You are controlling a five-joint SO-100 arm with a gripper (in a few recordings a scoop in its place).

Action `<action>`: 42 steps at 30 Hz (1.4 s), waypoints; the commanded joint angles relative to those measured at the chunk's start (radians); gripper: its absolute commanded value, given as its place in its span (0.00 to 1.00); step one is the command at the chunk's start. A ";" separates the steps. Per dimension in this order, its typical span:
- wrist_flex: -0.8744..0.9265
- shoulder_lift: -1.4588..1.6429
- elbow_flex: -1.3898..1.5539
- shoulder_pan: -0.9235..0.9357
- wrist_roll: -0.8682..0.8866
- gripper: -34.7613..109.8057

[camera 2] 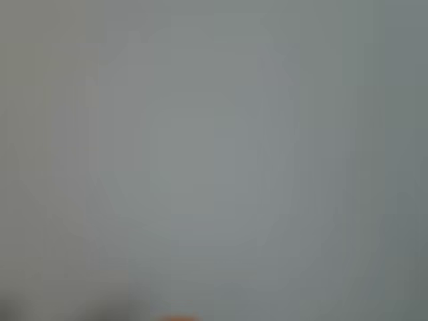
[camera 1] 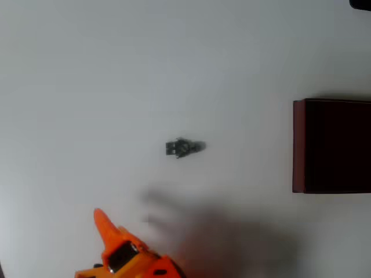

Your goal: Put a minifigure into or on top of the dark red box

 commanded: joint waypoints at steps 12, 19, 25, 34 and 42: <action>-0.199 -0.469 -0.252 0.374 -0.282 0.44; -0.290 -0.862 -0.431 0.529 -0.344 0.44; -0.318 -1.172 -0.594 0.601 -0.299 0.44; -0.385 -1.433 -0.703 0.664 -0.123 0.44; -0.324 -1.637 -0.805 0.687 -0.107 0.44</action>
